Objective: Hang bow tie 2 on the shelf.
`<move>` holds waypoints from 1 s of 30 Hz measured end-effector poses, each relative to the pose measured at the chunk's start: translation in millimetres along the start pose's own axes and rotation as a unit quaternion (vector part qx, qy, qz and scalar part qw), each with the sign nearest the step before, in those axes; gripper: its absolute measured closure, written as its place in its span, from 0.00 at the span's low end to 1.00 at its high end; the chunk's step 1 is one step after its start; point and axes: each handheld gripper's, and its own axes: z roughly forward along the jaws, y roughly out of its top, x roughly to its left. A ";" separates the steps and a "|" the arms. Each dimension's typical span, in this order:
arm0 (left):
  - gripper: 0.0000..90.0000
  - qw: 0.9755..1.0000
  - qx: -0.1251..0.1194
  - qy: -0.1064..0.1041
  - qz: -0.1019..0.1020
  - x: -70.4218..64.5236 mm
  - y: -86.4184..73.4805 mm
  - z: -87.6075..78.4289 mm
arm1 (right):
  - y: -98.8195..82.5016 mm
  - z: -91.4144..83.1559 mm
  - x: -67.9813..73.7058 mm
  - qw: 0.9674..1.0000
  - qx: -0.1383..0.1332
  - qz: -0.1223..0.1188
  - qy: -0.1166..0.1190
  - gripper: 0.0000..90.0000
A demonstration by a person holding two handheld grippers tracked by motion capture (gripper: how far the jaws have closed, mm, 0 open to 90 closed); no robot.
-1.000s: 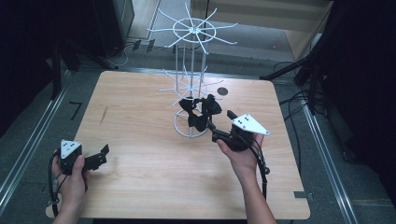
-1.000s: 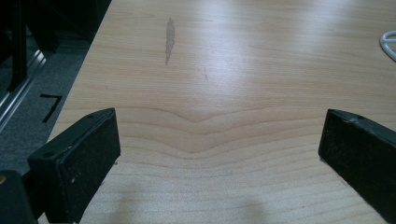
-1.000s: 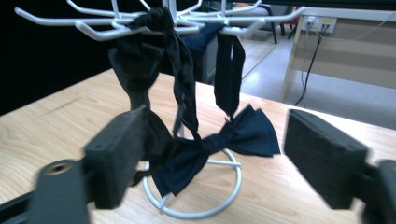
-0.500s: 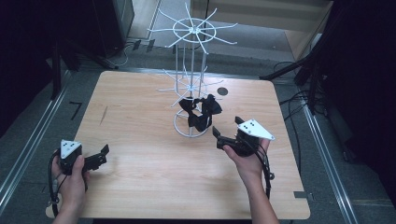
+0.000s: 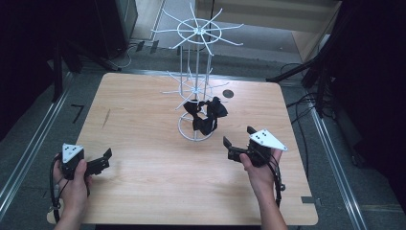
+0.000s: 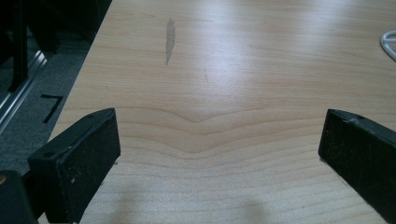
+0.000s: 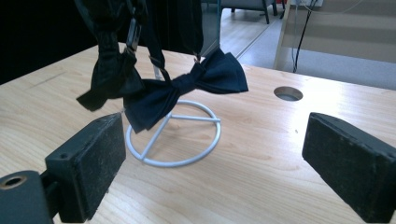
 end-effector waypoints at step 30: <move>0.00 1.000 -0.002 0.002 0.002 -0.6 -0.1 -0.1 | -30.5 -33.9 -29.2 1.000 -0.002 0.014 -0.010 0.07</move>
